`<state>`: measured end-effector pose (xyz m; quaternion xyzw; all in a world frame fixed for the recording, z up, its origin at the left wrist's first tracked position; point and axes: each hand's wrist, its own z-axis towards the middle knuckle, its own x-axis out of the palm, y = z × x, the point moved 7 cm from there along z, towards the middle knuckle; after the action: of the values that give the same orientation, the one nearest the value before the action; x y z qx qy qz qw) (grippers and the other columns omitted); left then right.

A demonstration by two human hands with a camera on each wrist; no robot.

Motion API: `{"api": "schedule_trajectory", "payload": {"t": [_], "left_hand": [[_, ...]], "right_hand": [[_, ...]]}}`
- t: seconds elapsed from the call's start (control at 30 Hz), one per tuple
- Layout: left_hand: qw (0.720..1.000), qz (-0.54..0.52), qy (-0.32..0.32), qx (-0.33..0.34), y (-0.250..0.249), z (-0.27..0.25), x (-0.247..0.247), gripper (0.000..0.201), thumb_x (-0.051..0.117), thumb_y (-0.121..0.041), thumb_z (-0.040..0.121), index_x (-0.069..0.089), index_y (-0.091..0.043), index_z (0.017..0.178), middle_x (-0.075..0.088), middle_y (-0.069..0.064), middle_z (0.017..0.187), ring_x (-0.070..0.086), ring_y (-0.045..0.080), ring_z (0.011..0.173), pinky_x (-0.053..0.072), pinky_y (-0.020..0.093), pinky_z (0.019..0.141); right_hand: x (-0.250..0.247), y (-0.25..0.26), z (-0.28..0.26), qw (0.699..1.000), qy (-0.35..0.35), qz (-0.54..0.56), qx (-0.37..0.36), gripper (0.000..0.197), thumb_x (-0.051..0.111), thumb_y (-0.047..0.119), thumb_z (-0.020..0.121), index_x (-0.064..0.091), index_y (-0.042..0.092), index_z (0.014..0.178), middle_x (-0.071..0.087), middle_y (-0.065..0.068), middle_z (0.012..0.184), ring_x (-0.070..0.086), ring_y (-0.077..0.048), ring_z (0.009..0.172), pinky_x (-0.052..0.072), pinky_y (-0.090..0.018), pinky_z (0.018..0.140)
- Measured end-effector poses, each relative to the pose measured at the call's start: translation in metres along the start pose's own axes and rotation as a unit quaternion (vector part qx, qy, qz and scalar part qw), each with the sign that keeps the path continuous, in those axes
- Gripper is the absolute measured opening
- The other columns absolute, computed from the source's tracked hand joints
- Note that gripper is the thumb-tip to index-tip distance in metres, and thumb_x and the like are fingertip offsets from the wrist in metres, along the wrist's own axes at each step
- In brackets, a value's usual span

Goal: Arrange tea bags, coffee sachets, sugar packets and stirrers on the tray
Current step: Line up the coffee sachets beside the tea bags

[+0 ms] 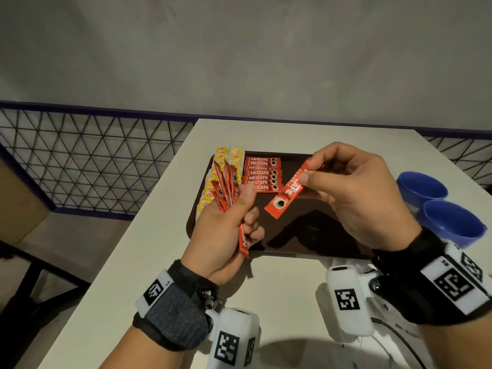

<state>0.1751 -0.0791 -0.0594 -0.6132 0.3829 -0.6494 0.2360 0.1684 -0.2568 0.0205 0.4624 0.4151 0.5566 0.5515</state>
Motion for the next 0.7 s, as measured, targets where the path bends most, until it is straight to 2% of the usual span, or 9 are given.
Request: {"api": "schedule_trajectory", "payload": {"t": [0.07,0.13,0.17,0.2,0.3,0.4,0.53,0.6,0.7], "left_hand": [[1.0,-0.006,-0.002,-0.016,0.001,0.0,0.001,0.039,0.069,-0.037,0.086,0.055,-0.018,0.116,0.029,0.001,0.062,0.031,0.009,0.051,0.041,0.025,0.054],[1.0,-0.008,0.005,-0.023,0.003,-0.001,0.004,0.041,0.068,-0.042,0.085,0.055,-0.018,0.115,0.031,0.001,0.064,0.033,0.011,0.053,0.048,0.03,0.057],[1.0,-0.01,0.011,-0.025,0.004,-0.002,0.005,0.038,0.066,-0.042,0.087,0.055,-0.019,0.115,0.034,0.001,0.066,0.036,0.012,0.054,0.05,0.032,0.058],[0.999,-0.015,0.018,-0.025,0.004,-0.003,0.005,0.033,0.062,-0.04,0.092,0.054,-0.019,0.115,0.037,0.001,0.068,0.038,0.013,0.055,0.049,0.032,0.058],[0.998,-0.026,0.043,-0.032,0.004,-0.004,0.008,0.02,0.057,-0.034,0.1,0.05,-0.018,0.109,0.037,0.002,0.073,0.035,0.013,0.055,0.037,0.027,0.053],[0.997,-0.017,0.062,-0.05,0.007,-0.004,0.008,0.032,0.068,-0.039,0.092,0.056,-0.015,0.111,0.034,0.001,0.069,0.031,0.011,0.051,0.024,0.025,0.049],[0.994,0.016,0.09,-0.062,0.011,-0.005,0.009,0.036,0.069,-0.038,0.09,0.062,-0.01,0.112,0.039,0.002,0.066,0.03,0.01,0.047,0.019,0.026,0.048],[0.995,0.047,0.08,-0.037,0.009,-0.004,0.006,0.029,0.069,-0.028,0.092,0.062,-0.007,0.11,0.042,0.004,0.067,0.031,0.009,0.046,0.022,0.024,0.046],[0.997,0.061,0.042,0.001,0.004,-0.002,0.001,0.014,0.067,-0.017,0.097,0.062,-0.007,0.105,0.047,0.006,0.068,0.032,0.009,0.047,0.03,0.021,0.044]], "right_hand": [[-0.001,0.0,0.0,1.0,0.013,0.004,0.008,0.013,0.064,-0.013,0.09,0.061,-0.004,0.099,0.065,-0.016,0.09,0.072,-0.023,0.087,0.063,-0.036,0.068],[0.001,-0.003,0.0,0.999,0.027,-0.013,0.012,0.023,0.063,-0.015,0.091,0.063,0.005,0.103,0.061,-0.018,0.093,0.067,-0.028,0.091,0.063,-0.053,0.077],[0.003,-0.004,-0.001,0.999,0.036,-0.015,0.014,0.029,0.063,-0.015,0.09,0.063,0.007,0.108,0.062,-0.018,0.093,0.065,-0.032,0.09,0.06,-0.058,0.08],[0.006,-0.005,-0.002,0.999,0.046,-0.017,0.016,0.033,0.065,-0.015,0.089,0.063,0.007,0.113,0.063,-0.017,0.091,0.065,-0.033,0.086,0.059,-0.056,0.079],[0.015,-0.008,-0.005,0.995,0.084,-0.037,0.026,0.039,0.071,-0.01,0.087,0.062,0.005,0.122,0.074,-0.017,0.092,0.068,-0.028,0.073,0.058,-0.032,0.065],[0.021,-0.012,-0.007,0.992,0.11,-0.058,0.031,0.037,0.076,-0.006,0.084,0.065,0.003,0.118,0.076,-0.021,0.096,0.069,-0.03,0.071,0.056,-0.025,0.06],[0.015,-0.013,-0.007,0.992,0.086,-0.092,0.025,0.028,0.08,-0.002,0.082,0.07,0.003,0.107,0.076,-0.021,0.098,0.073,-0.044,0.088,0.061,-0.03,0.067],[0.012,-0.011,-0.008,0.992,0.078,-0.092,0.023,0.027,0.082,0.0,0.079,0.07,0.001,0.104,0.075,-0.022,0.098,0.074,-0.042,0.087,0.063,-0.033,0.07],[0.008,-0.011,-0.008,0.993,0.07,-0.085,0.03,0.025,0.081,0.003,0.081,0.069,-0.003,0.102,0.072,-0.026,0.094,0.07,-0.035,0.076,0.064,-0.034,0.067]]}}
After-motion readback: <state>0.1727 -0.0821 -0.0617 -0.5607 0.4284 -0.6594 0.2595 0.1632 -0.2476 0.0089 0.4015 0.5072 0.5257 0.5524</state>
